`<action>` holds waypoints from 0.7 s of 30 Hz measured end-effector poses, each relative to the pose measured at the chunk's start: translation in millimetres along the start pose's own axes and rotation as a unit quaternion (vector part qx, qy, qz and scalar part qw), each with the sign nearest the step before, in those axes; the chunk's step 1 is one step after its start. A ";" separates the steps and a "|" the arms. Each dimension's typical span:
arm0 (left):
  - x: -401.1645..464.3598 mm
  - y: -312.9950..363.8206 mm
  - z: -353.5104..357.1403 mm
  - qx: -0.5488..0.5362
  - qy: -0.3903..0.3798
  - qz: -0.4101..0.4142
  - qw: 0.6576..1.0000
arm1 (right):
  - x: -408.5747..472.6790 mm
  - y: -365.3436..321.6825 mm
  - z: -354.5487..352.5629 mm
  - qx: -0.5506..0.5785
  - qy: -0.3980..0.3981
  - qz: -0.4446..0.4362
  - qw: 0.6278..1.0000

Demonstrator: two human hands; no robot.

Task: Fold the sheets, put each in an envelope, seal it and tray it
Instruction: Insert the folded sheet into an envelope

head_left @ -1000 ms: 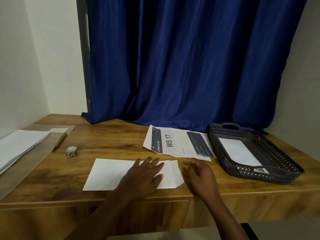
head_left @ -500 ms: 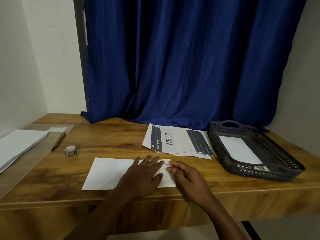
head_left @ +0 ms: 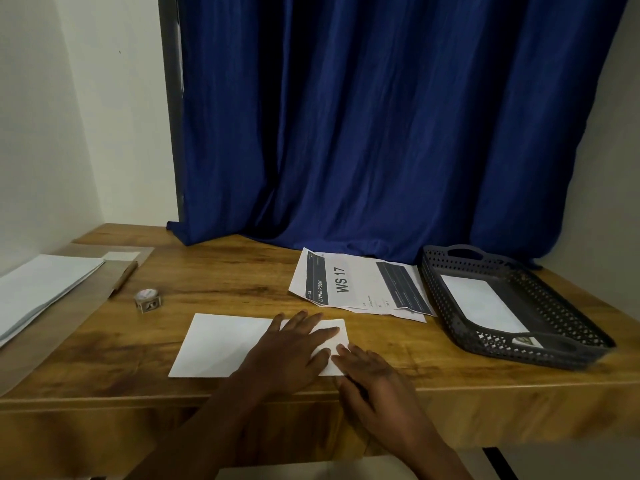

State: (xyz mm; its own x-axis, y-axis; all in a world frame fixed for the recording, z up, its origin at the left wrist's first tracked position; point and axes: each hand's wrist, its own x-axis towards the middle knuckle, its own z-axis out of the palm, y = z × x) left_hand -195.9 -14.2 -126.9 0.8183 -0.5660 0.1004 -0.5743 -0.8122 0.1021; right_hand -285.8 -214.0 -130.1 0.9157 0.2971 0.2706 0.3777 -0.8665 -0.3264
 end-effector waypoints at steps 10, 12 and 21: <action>-1.8 1.6 -3.6 0.001 -0.015 -0.002 1.000 | 13.1 -1.6 -10.5 0.033 0.047 0.035 0.998; -2.4 1.8 -2.8 0.004 -0.009 0.000 1.000 | 22.1 -1.2 -6.2 -0.036 -0.011 0.029 0.999; -11.1 1.9 -3.0 -0.113 0.175 -0.016 0.978 | 11.9 6.3 3.0 -0.144 -0.068 -0.001 0.987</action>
State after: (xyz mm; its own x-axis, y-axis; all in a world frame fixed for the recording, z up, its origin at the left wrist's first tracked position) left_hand -206.1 -9.1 -124.9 0.8005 -0.4251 0.4224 -0.5713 -0.7542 0.3238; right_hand -272.1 -214.7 -131.7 0.9322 0.3338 0.1397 0.3433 -0.9379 -0.0500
